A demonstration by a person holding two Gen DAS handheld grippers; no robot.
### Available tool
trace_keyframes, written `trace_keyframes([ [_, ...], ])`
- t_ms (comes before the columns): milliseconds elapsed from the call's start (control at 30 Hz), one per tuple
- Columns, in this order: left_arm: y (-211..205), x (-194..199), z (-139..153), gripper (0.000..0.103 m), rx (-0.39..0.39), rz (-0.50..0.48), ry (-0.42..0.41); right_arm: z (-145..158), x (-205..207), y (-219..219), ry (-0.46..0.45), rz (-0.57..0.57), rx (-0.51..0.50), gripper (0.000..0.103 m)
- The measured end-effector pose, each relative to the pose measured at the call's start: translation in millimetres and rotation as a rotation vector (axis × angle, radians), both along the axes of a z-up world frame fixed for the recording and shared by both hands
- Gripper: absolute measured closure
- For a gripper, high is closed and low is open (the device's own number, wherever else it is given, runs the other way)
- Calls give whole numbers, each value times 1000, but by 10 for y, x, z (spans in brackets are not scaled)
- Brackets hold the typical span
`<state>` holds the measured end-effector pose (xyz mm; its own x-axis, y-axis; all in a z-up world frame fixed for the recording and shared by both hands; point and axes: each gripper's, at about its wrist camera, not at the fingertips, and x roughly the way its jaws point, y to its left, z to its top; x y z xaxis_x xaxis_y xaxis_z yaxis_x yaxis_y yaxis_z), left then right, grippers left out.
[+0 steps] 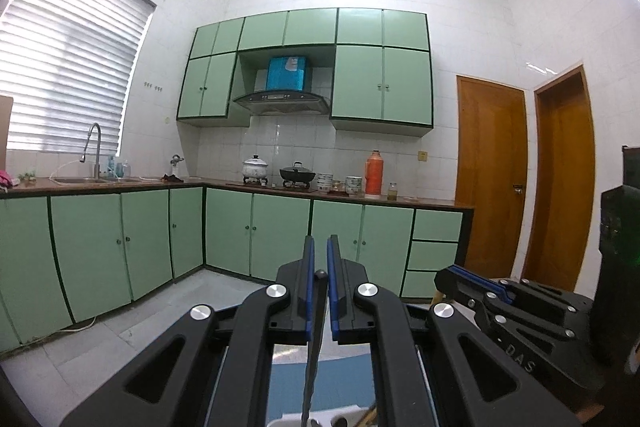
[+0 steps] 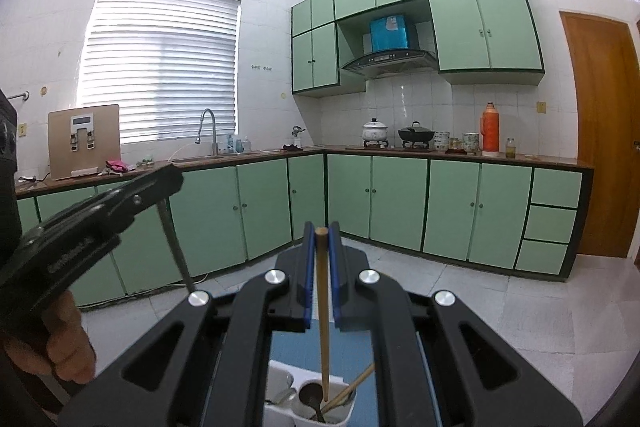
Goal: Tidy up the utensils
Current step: 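Lower both chopsticks into the white caddy and open both tools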
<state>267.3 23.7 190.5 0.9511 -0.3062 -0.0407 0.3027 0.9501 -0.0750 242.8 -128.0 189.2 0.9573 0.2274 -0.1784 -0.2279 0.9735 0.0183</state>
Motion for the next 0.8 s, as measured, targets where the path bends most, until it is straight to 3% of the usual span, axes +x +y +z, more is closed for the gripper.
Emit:
trace_keyframes([
  [400,-20,418,-623,97,-1,8,136,-468,288,30,76,-10,-9,97],
  [800,-18,487,-901,97,25,28,191,-817,379,141,152,-5,-1,97],
])
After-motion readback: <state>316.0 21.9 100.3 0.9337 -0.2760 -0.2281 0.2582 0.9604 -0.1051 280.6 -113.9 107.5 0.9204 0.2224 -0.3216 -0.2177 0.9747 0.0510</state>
